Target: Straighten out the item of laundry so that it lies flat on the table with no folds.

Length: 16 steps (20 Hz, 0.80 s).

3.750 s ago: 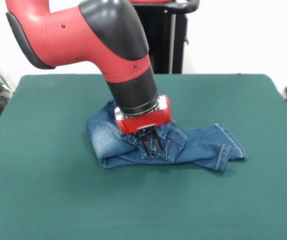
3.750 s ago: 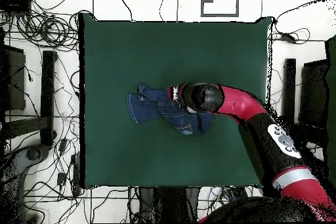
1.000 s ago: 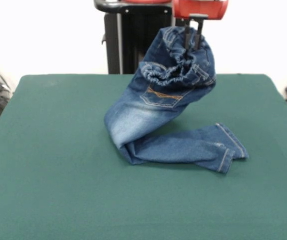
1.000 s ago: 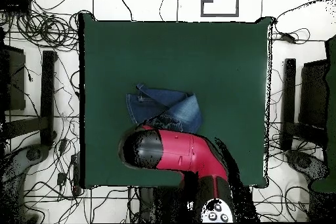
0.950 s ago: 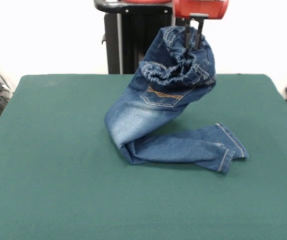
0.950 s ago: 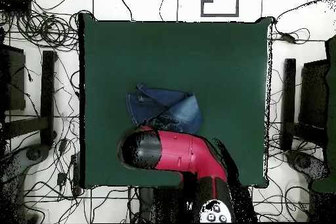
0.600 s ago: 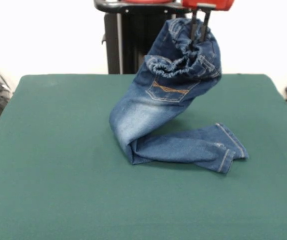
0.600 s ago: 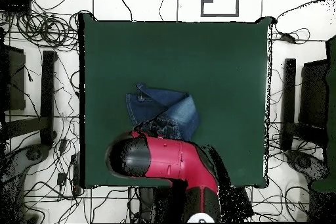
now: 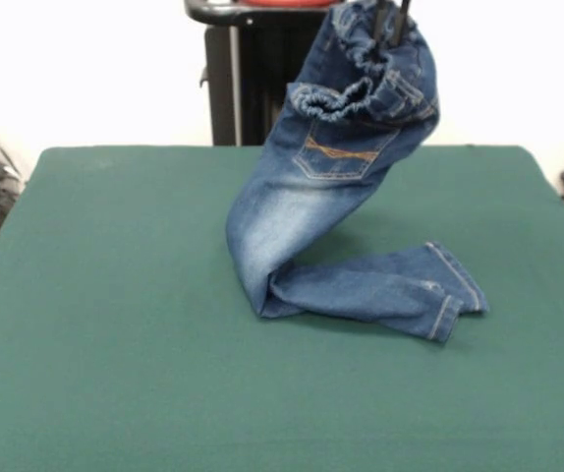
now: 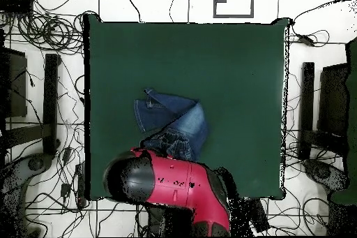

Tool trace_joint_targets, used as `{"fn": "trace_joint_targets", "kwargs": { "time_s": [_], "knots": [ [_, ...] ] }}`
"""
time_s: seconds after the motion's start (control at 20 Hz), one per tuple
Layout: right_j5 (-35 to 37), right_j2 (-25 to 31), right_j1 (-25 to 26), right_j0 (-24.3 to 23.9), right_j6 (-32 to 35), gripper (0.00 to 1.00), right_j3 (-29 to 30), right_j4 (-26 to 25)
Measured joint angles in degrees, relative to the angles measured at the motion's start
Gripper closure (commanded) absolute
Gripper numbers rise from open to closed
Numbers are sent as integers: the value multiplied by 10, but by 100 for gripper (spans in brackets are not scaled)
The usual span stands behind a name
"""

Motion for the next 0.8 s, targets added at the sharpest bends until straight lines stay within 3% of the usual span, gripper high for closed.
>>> {"fn": "trace_joint_targets", "kwargs": {
  "time_s": [0.8],
  "knots": [
    [30,-70,-63,58,42,100,29,3]
  ]
}}
